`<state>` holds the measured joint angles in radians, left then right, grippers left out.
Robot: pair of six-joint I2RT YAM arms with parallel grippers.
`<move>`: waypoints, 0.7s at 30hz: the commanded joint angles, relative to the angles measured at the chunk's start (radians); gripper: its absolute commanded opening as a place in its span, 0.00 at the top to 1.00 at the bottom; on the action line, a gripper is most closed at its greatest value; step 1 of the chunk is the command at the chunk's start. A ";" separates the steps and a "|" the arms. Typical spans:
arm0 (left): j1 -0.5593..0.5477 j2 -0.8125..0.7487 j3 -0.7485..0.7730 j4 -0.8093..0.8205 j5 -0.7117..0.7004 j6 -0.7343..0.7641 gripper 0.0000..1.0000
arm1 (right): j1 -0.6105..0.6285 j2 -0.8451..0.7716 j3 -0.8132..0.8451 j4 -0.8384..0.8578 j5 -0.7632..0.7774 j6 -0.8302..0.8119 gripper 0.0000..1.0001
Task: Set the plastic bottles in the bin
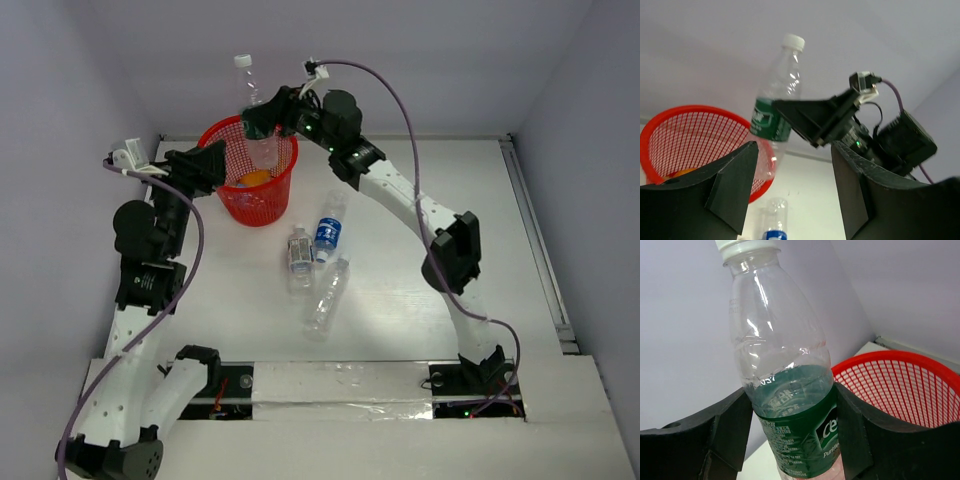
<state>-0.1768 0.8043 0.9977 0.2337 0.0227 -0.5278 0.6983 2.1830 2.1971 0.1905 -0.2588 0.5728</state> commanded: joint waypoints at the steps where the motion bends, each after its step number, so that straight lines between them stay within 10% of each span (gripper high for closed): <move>1: -0.001 -0.033 -0.036 -0.060 0.005 0.034 0.43 | 0.029 0.076 0.203 -0.081 0.049 -0.046 0.37; 13: -0.001 -0.019 -0.064 -0.046 0.043 0.032 0.44 | 0.047 0.213 0.280 -0.125 0.066 -0.045 0.06; 21: -0.001 -0.013 -0.064 -0.053 0.031 0.040 0.46 | 0.056 0.091 0.092 -0.043 0.078 -0.047 0.09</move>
<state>-0.1768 0.8047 0.9298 0.1444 0.0490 -0.5053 0.7456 2.3817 2.3589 0.0578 -0.1913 0.5297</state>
